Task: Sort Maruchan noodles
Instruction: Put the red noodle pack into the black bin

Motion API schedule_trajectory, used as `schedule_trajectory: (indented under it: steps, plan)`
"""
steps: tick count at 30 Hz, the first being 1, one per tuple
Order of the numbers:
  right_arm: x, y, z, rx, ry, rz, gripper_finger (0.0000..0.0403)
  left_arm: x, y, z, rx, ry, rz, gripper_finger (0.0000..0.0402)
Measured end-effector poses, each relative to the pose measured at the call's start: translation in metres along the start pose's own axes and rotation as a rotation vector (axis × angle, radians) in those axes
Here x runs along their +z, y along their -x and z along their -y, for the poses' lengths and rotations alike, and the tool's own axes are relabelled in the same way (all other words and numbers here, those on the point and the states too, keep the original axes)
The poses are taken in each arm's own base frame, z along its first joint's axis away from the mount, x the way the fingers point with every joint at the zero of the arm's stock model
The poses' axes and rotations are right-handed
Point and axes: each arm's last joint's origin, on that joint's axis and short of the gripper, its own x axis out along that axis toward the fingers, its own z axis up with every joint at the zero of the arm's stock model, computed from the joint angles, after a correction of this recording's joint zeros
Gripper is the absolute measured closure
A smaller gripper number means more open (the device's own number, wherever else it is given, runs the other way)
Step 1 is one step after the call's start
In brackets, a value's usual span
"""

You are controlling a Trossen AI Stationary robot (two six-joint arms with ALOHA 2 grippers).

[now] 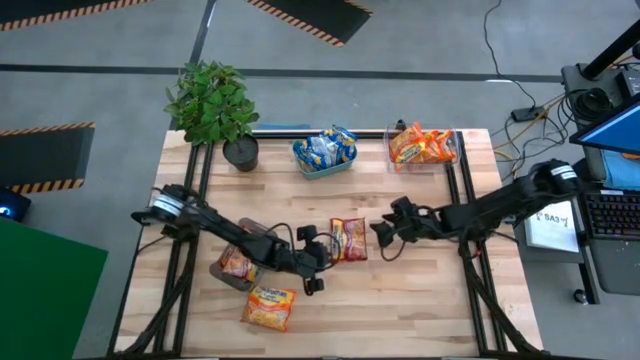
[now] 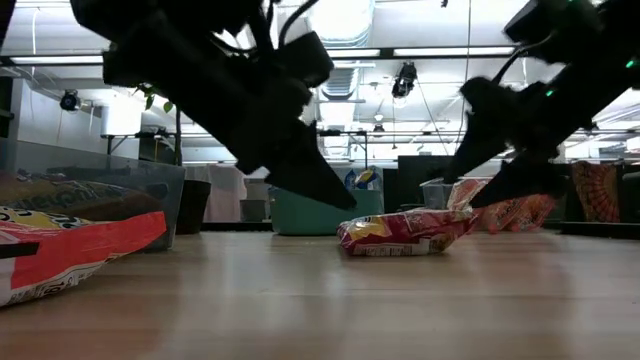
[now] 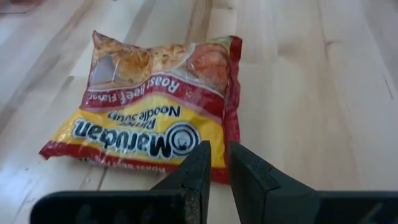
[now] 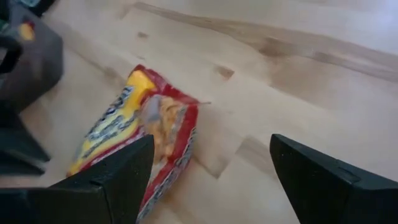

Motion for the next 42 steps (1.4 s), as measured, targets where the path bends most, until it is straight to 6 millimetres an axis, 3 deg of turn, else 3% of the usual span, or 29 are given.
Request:
schedule_trajectory:
  steps: [15,24,31,37,42]
  plan:
    - [-0.001,-0.056,0.003,0.104,-0.034,-0.043,0.0092,-0.016,-0.022,-0.005,0.032,0.013,-0.027,0.0364]
    - [-0.005,-0.072,-0.006,0.279,-0.009,-0.037,0.0097,-0.017,-0.022,-0.006,0.036,0.009,-0.040,0.0364]
    - [-0.005,-0.078,-0.013,0.300,0.010,-0.056,0.0105,-0.017,-0.022,-0.006,0.036,0.010,-0.041,0.0364]
    - [-0.006,-0.085,-0.019,0.310,0.049,-0.065,0.0129,-0.017,-0.022,-0.006,0.036,0.010,-0.042,0.0364]
    - [-0.004,-0.083,-0.021,0.332,0.054,-0.070,0.0191,-0.017,-0.022,-0.006,0.036,0.010,-0.042,0.0364]
